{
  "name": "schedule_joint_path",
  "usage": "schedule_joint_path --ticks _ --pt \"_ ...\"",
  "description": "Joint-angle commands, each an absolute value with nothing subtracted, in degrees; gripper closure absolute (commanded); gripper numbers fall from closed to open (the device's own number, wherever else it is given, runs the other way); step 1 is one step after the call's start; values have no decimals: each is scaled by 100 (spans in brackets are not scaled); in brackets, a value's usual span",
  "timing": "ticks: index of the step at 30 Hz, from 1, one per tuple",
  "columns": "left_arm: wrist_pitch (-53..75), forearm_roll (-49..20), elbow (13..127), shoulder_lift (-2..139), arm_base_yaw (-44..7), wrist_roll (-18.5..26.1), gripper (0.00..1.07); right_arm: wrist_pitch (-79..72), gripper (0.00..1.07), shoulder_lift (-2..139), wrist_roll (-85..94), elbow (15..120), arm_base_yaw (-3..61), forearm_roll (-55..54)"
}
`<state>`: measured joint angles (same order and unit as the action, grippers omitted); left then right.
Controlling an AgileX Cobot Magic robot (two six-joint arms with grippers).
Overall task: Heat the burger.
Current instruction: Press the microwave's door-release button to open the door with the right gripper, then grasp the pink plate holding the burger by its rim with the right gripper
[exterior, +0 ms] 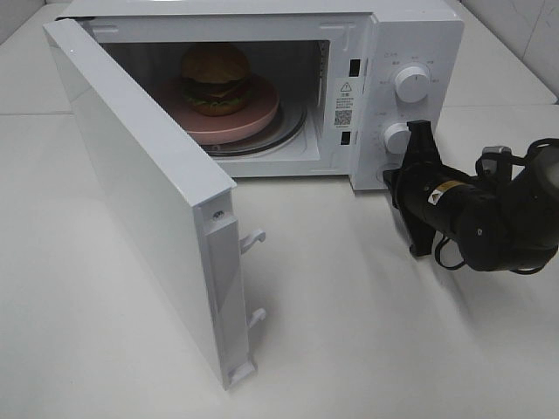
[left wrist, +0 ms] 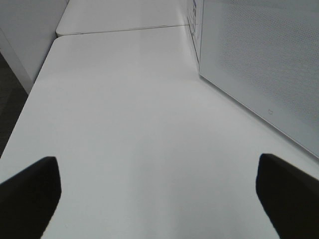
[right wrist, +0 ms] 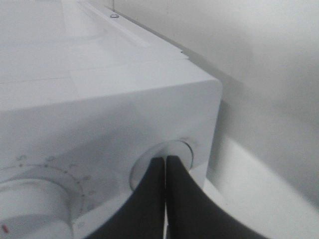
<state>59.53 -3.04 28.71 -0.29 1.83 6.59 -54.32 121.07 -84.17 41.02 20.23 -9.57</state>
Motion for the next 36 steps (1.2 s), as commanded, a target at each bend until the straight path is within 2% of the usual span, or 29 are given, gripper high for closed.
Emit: schedule_joint_path --ticks 1,11,27,36 --pt "5913 -355 2842 -138 201 625 7 -5512 107 12003 -8463 4085 1994 -905" --pt "5913 -355 2842 -138 201 625 7 -5535 107 11981 -8617 3982 2263 -871" --pt "5913 -355 2842 -138 201 625 7 -5598 107 11436 -8451 3386 2257 -957" --pt "5913 -355 2842 -138 201 625 7 -5500 107 10961 -7546 2951 2246 -579"
